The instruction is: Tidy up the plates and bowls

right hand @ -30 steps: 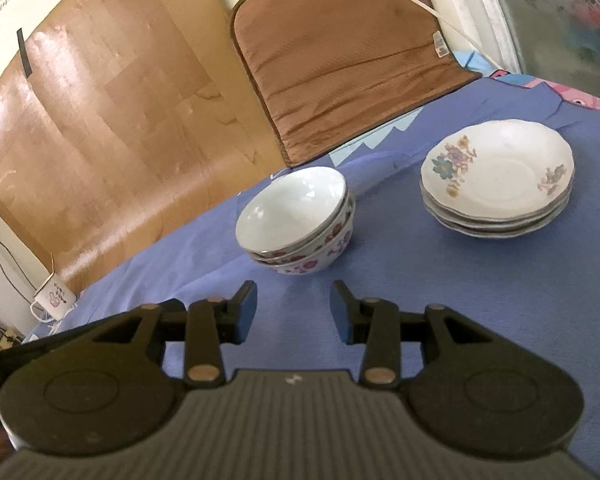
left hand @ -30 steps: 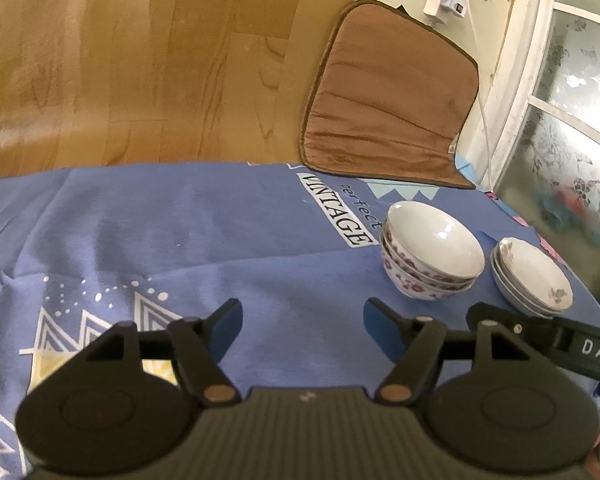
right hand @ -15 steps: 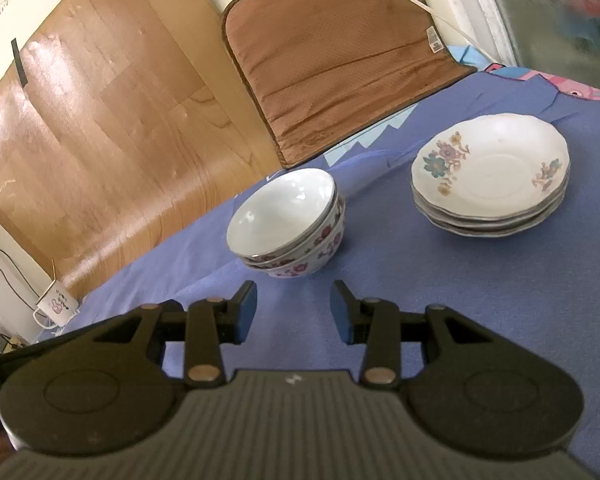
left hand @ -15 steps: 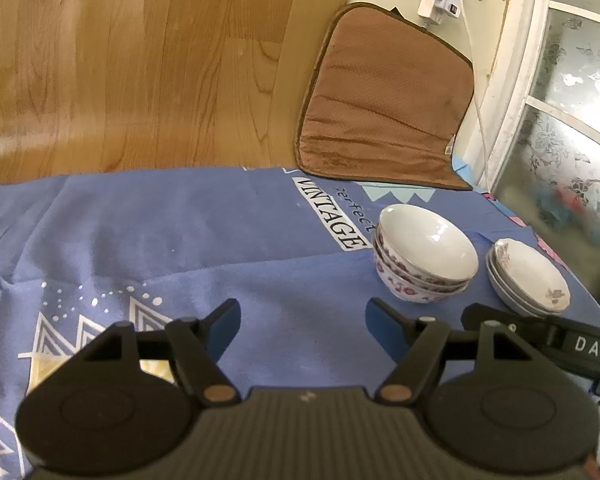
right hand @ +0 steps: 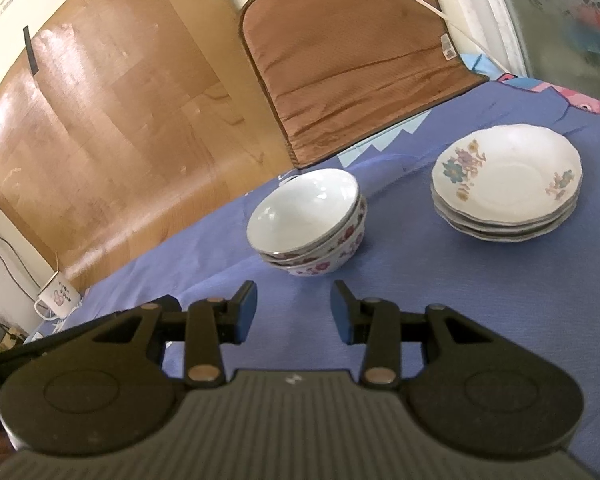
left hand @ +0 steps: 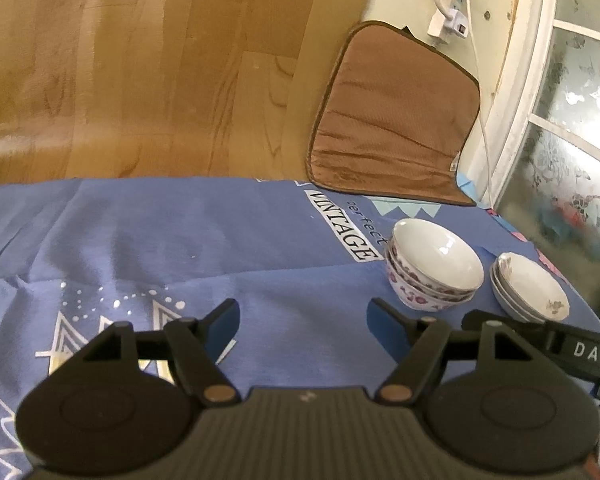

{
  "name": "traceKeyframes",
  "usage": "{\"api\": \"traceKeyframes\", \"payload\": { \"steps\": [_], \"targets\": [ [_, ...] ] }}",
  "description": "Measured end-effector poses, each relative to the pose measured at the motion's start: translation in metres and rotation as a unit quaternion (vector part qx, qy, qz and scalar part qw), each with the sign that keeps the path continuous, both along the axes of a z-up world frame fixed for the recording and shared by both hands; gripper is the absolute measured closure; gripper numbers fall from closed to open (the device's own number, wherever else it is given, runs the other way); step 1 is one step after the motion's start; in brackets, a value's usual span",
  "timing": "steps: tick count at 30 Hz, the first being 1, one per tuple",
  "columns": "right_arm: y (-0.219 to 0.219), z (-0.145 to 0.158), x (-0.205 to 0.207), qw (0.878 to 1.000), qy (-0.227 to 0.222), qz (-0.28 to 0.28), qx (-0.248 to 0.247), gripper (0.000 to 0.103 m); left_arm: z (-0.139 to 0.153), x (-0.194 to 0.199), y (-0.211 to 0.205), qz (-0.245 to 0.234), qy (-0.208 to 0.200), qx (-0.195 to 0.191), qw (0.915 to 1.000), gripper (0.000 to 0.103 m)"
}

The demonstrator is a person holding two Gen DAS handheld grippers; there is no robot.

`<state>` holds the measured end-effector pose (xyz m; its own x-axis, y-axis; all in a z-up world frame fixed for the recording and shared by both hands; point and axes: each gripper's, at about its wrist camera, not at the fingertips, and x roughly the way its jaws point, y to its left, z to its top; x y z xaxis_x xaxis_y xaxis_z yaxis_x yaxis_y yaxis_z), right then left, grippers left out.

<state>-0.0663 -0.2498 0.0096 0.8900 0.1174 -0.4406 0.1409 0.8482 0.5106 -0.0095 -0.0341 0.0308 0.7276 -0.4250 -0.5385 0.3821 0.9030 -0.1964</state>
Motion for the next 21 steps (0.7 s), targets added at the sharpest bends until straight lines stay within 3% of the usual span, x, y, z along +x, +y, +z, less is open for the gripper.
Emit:
{"api": "traceKeyframes", "payload": {
  "steps": [12,21],
  "targets": [
    [0.012,0.001,0.002,1.0,0.005,0.009,-0.015,0.059,-0.005,0.003,0.01,-0.003,0.011,-0.003,0.9999,0.03],
    [0.008,0.0,-0.004,1.0,0.0,0.001,-0.011,0.058,-0.009,0.003,-0.002,-0.001,0.018,0.022,0.9996,0.027]
  ]
}}
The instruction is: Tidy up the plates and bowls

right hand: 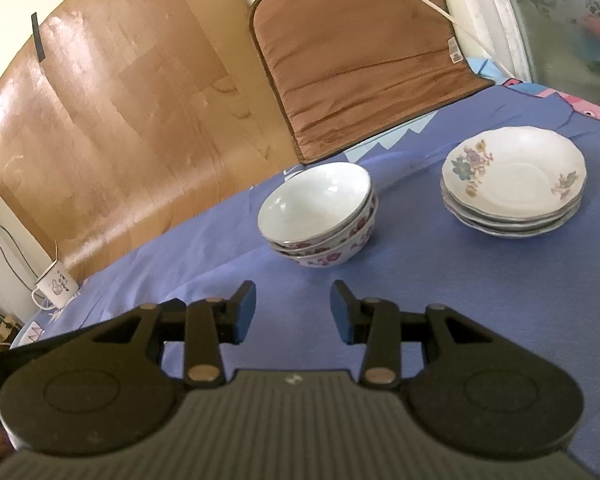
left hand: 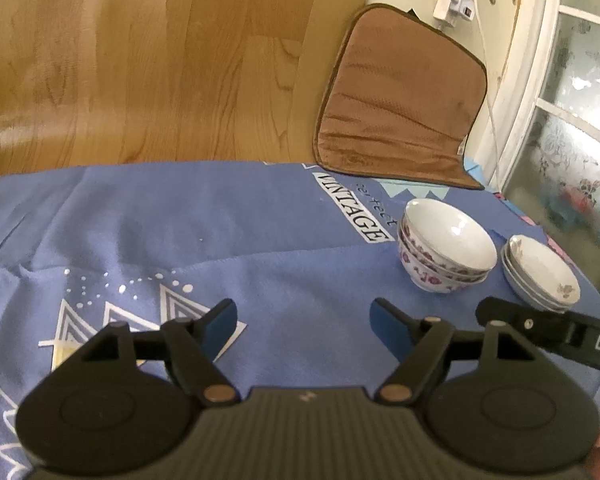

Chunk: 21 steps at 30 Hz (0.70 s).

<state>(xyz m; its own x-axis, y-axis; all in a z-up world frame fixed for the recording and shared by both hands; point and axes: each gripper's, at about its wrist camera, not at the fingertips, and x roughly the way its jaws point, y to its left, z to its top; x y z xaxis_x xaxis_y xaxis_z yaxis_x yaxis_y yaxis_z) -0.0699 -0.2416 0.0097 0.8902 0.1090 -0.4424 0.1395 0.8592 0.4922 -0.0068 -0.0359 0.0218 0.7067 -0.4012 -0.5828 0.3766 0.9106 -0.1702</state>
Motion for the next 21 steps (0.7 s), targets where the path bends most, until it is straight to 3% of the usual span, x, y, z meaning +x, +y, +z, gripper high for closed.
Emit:
{"api": "traceKeyframes", "payload": {
  "steps": [21],
  "targets": [
    [-0.036,-0.01,-0.006,0.999,-0.016,-0.024,0.022,0.055,-0.001,0.01,-0.041,-0.006,0.004,0.057,0.9983,0.026]
  ]
}}
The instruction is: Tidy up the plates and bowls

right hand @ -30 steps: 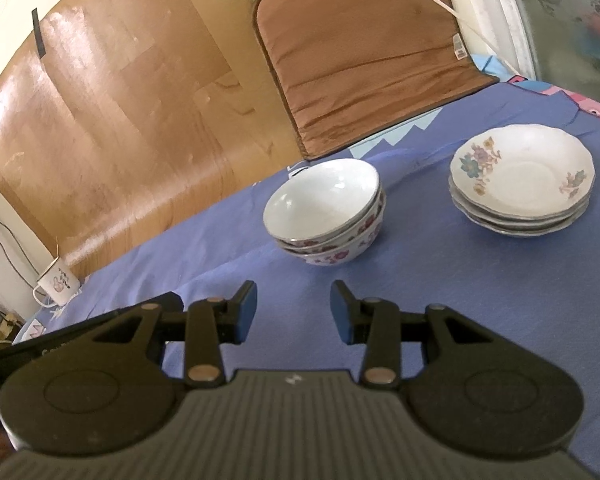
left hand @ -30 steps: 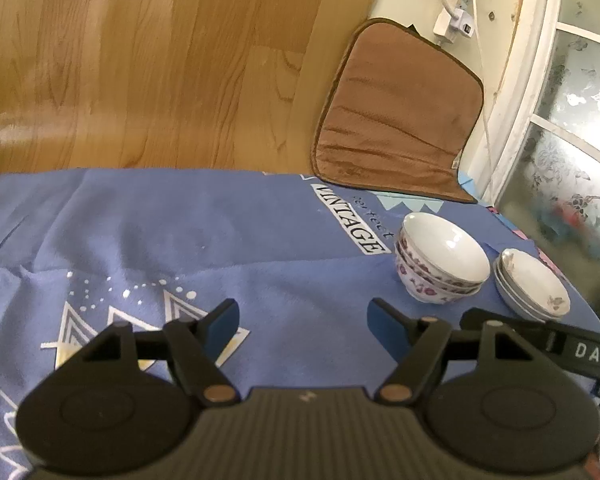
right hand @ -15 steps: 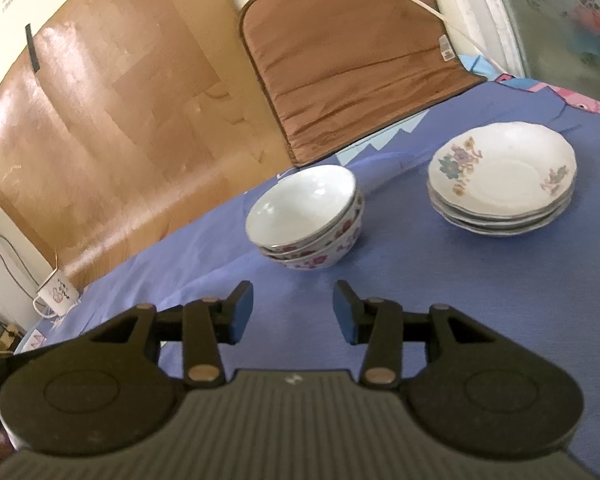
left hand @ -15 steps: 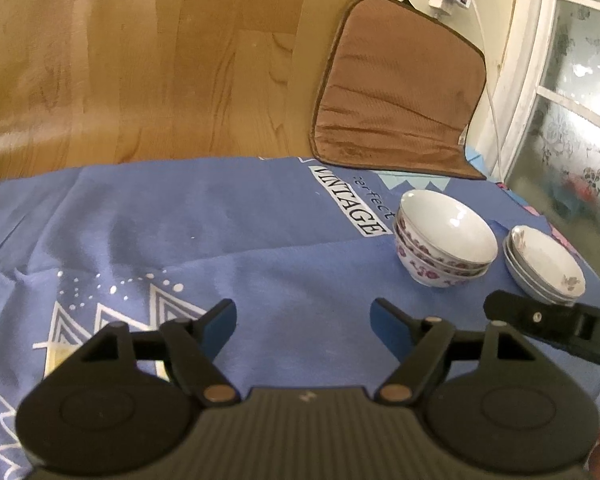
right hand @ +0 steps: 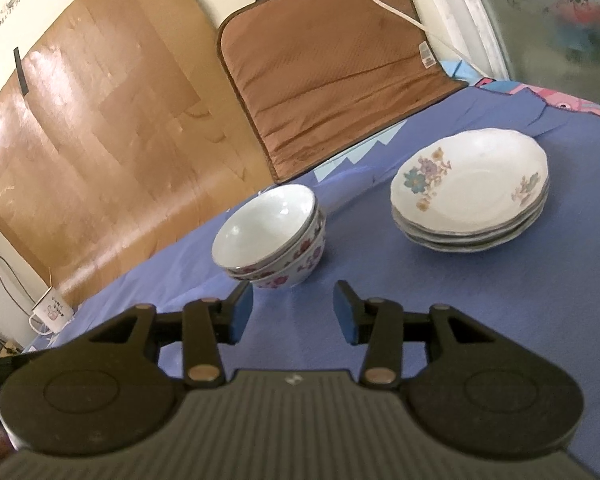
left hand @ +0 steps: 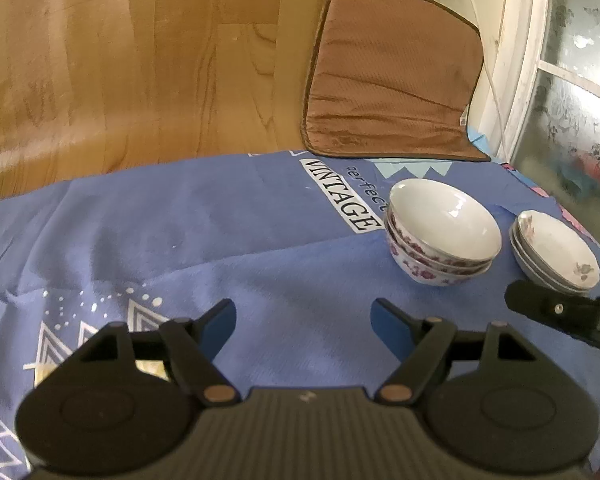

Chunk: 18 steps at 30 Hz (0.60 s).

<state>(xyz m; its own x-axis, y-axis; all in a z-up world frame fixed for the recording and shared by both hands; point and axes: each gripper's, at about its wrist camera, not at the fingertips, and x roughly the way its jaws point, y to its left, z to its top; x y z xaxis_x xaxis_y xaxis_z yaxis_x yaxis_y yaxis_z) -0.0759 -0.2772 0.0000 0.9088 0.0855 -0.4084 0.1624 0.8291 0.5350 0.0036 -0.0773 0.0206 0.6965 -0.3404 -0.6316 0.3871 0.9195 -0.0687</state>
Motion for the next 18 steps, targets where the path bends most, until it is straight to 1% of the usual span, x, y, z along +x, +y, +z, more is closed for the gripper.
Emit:
{"api": "traceKeyframes", "payload": {
  "steps": [11,18],
  "targets": [
    [-0.015,0.001,0.005,1.0,-0.002,0.004,0.008,0.054,0.001,0.008,-0.01,-0.001,0.0,0.014,0.9999,0.025],
    [-0.022,0.003,0.01,1.0,0.0,0.017,0.008,0.052,0.002,0.013,-0.012,-0.004,0.001,0.017,0.9999,0.024]
  ]
}}
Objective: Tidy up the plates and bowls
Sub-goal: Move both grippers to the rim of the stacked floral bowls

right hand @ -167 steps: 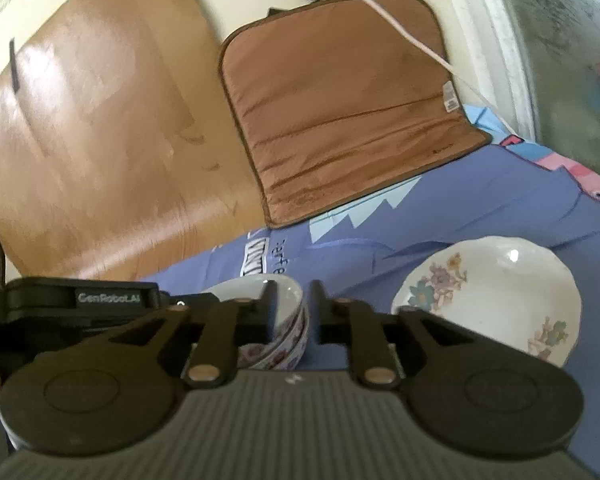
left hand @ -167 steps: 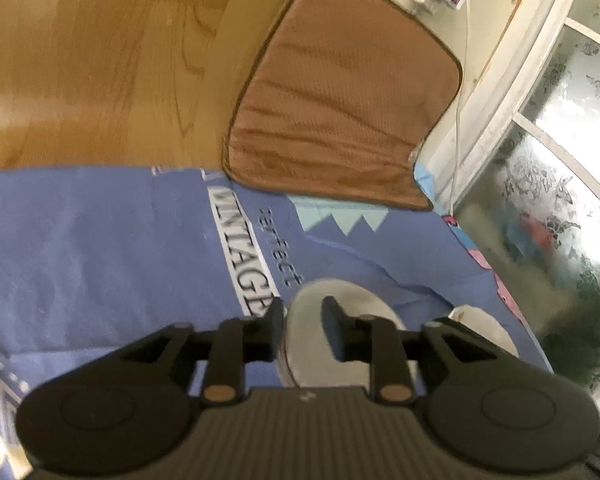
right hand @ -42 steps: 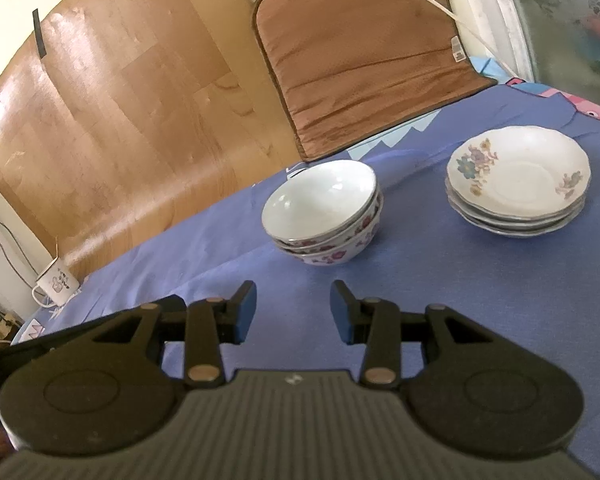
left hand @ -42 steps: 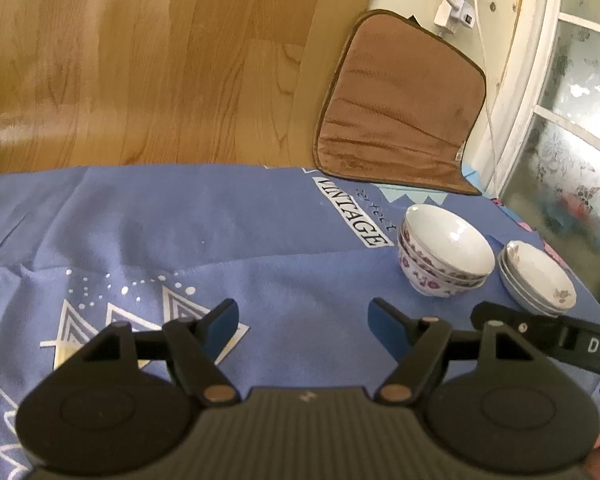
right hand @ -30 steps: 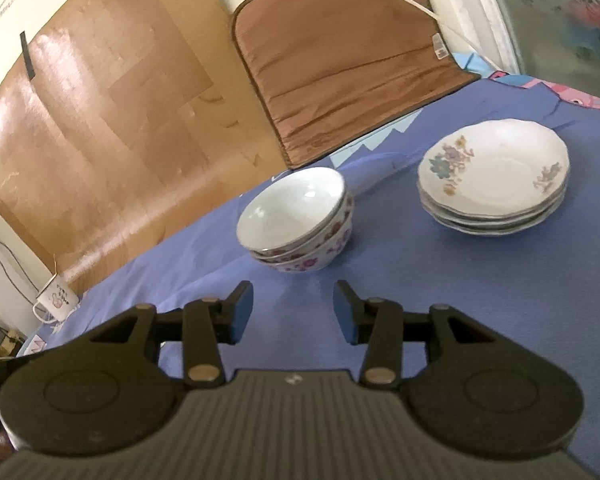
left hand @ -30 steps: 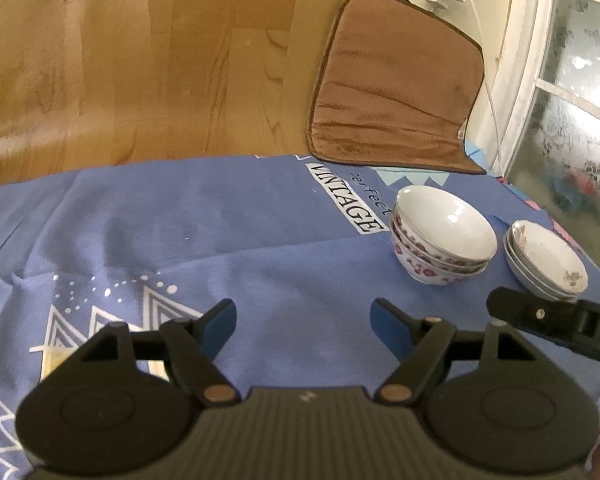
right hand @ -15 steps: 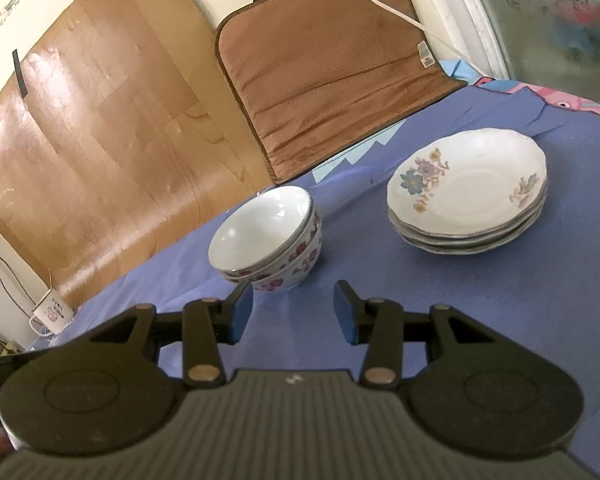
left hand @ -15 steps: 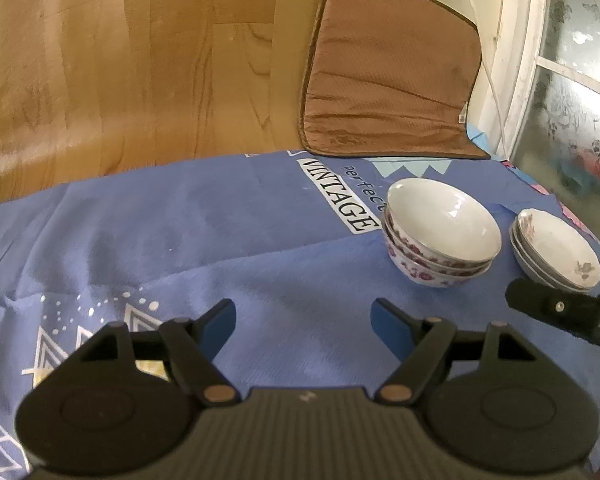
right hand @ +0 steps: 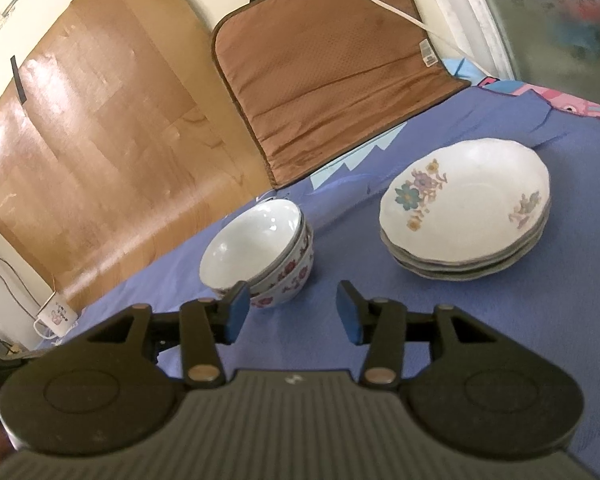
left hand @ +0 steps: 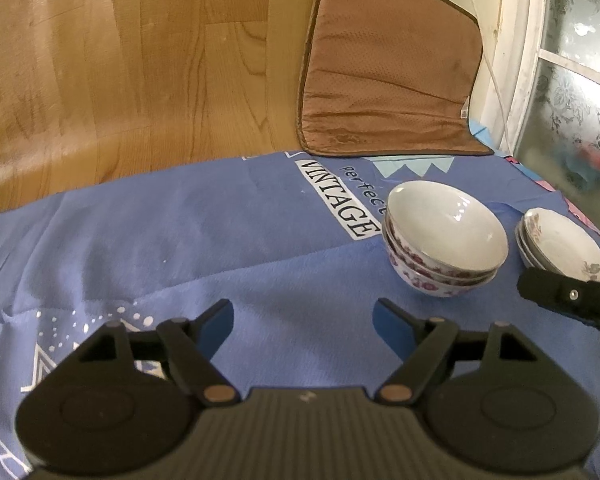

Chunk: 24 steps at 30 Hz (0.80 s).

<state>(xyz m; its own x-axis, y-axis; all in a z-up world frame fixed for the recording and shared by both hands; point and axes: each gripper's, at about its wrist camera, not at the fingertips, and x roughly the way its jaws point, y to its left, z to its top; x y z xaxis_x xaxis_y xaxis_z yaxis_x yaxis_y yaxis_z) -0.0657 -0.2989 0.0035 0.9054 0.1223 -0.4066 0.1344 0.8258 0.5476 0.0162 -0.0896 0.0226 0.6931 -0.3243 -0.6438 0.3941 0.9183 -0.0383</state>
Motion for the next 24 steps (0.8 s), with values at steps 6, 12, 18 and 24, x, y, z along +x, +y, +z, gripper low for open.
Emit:
{"api": "traceKeyframes", "payload": {
  "steps": [6,12,18,24],
  "targets": [
    [-0.005,0.002,0.004,1.0,-0.001,0.005,0.0,0.048,0.005,0.005,0.005,-0.008,0.012,-0.033,0.9994,0.023],
    [-0.007,0.007,0.009,1.0,-0.007,0.015,-0.007,0.045,0.018,0.019,0.015,-0.03,0.049,-0.112,0.992,0.023],
    [-0.007,0.011,0.02,1.0,-0.007,0.022,-0.01,0.045,0.026,0.037,0.011,-0.055,0.075,-0.163,0.9822,0.023],
    [-0.012,0.011,0.034,1.0,0.003,0.018,0.001,0.045,0.024,0.056,-0.013,-0.066,0.097,-0.164,0.9796,0.029]
  ]
}}
